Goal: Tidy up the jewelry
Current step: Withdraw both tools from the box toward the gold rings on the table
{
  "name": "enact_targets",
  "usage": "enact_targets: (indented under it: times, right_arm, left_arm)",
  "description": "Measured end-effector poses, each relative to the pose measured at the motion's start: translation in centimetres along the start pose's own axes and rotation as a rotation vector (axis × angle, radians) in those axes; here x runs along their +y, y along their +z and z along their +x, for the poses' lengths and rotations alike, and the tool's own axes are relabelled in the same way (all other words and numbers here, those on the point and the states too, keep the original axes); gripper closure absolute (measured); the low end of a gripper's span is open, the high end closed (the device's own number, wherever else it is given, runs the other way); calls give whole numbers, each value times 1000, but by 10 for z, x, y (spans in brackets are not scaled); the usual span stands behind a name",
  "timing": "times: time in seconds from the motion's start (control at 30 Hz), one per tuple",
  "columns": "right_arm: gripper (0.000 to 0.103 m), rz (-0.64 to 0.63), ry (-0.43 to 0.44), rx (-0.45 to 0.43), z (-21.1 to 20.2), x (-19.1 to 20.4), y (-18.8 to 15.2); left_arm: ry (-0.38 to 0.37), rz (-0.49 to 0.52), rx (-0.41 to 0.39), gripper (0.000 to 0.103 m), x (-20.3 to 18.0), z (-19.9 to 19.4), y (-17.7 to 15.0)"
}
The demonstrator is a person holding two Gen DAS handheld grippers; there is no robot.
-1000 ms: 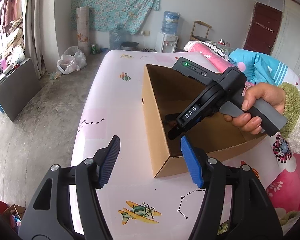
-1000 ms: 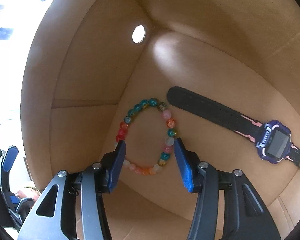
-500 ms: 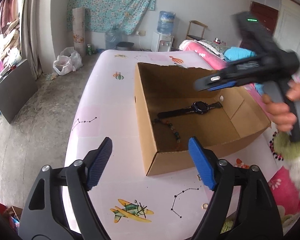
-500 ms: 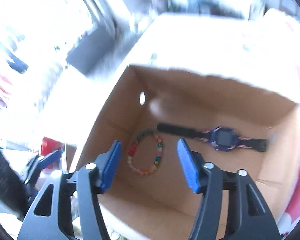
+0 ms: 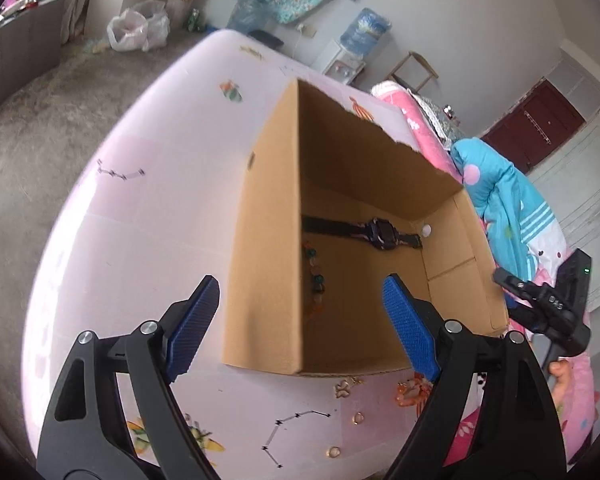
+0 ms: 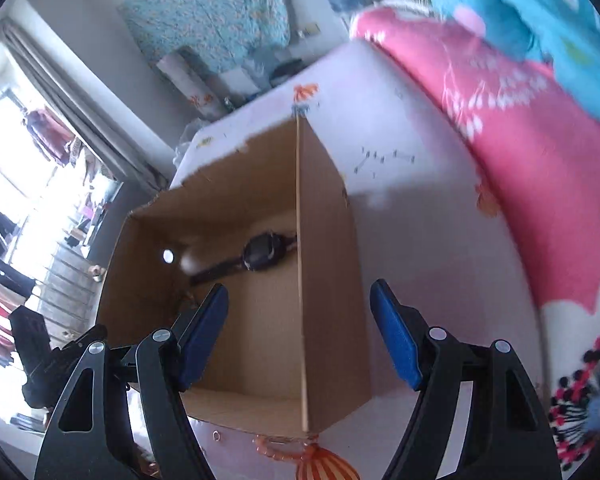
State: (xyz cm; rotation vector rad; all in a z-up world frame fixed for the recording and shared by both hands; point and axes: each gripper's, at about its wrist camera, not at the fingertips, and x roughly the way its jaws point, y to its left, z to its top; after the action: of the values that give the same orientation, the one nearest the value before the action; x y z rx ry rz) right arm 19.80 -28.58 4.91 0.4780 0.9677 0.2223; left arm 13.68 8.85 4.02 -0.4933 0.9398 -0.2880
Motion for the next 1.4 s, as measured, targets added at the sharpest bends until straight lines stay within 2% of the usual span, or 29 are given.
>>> enact_targets:
  times: [0.07, 0.13, 0.27, 0.43, 0.57, 0.67, 0.9, 1.07, 1.2, 1.33, 1.4]
  right_arm:
    - [32, 5, 65, 53, 21, 0, -3]
    - [30, 1, 102, 80, 29, -1, -7]
    - [30, -50, 103, 92, 31, -1, -9]
    - [30, -54, 143, 119, 20, -8, -6]
    - [30, -62, 125, 113, 13, -13, 1]
    - [30, -51, 141, 120, 12, -15, 3]
    - [30, -66, 131, 116, 11, -13, 3]
    - [30, -40, 193, 107, -2, -24, 3]
    - [30, -59, 137, 43, -30, -33, -3]
    - [30, -78, 68, 3, -55, -34, -18]
    - [26, -102, 28, -27, -66, -29, -26]
  left_arm:
    - [-28, -7, 19, 22, -6, 6, -7]
    - [11, 10, 2, 22, -12, 6, -12]
    - [69, 32, -18, 22, -18, 8, -15]
    - [96, 37, -29, 20, -24, 8, -15]
    - [81, 42, -31, 20, -29, 9, -23]
    - [131, 62, -50, 20, -36, 12, -25]
    - [174, 51, -50, 19, -40, 15, -23]
    - [210, 94, -59, 17, -43, 15, -28]
    - [228, 74, -88, 17, -43, 8, -31]
    - [259, 56, -154, 17, -39, -8, -38]
    - [263, 55, -184, 17, -39, -18, -40]
